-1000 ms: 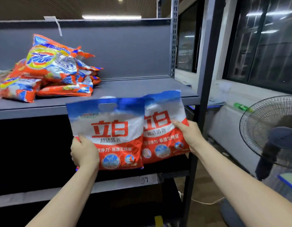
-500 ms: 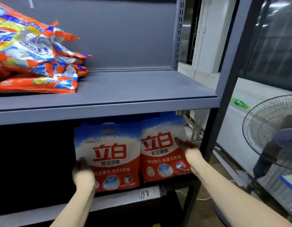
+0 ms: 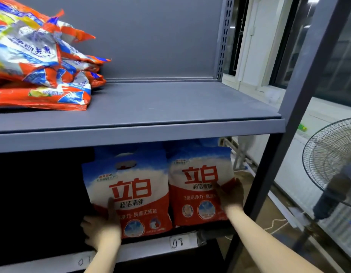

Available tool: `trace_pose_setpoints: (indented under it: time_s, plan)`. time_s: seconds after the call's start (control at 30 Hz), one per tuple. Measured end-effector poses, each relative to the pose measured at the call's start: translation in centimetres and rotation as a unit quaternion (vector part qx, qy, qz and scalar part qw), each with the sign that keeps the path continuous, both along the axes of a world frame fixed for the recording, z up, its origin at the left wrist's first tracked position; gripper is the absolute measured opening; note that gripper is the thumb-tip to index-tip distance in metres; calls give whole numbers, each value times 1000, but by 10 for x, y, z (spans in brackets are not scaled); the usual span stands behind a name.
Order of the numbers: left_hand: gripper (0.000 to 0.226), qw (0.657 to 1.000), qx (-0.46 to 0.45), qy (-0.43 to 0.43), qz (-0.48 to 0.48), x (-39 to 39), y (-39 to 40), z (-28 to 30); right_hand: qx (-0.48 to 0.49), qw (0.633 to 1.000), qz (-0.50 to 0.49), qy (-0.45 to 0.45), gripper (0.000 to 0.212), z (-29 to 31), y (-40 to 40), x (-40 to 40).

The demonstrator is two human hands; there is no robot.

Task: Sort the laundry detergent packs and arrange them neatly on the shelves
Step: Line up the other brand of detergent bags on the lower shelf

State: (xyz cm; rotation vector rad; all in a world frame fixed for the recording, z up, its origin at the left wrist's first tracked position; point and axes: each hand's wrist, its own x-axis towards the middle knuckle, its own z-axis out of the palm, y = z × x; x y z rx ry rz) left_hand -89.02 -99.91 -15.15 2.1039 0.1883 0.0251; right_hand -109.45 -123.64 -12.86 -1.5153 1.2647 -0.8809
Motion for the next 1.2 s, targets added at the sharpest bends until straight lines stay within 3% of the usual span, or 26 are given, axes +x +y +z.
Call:
trace_pose_setpoints:
  time_s: [0.07,0.17,0.27,0.4,0.57,0.67,0.93,1.0,1.13,1.2]
  plan:
    - [98,990,70,-110,-55,-18,8,0,-89,993,-27,74,105,-2,16,-3]
    - [96,924,213,-230,-220,-56,3,4,-270,939,0,211,93,-20,48,-10]
    - [106,881,280,-204,-322,-73,-7,2,-273,917,68,282,96,-41,73,-13]
    - [87,856,301,-231,-352,-59,-14,-10,-268,926,139,228,93,-46,62,-14]
    - [89,848,368,-175,-339,-37,-35,-13,-266,926,165,212,91,-45,47,-7]
    - [89,842,381,-160,-347,-36,-34,-12,-265,914,160,261,89,-42,46,-7]
    - [73,830,364,-145,-398,-42,-9,-6,-217,902,173,331,89,-16,62,-5]
    - [63,834,365,-122,-396,-45,-4,5,-208,904,184,325,85,-8,69,-5]
    - [19,872,323,-140,-340,-58,7,38,-186,899,217,331,62,16,85,-5]
    - [19,875,317,-178,-319,-63,13,50,-209,893,226,327,56,29,93,-6]
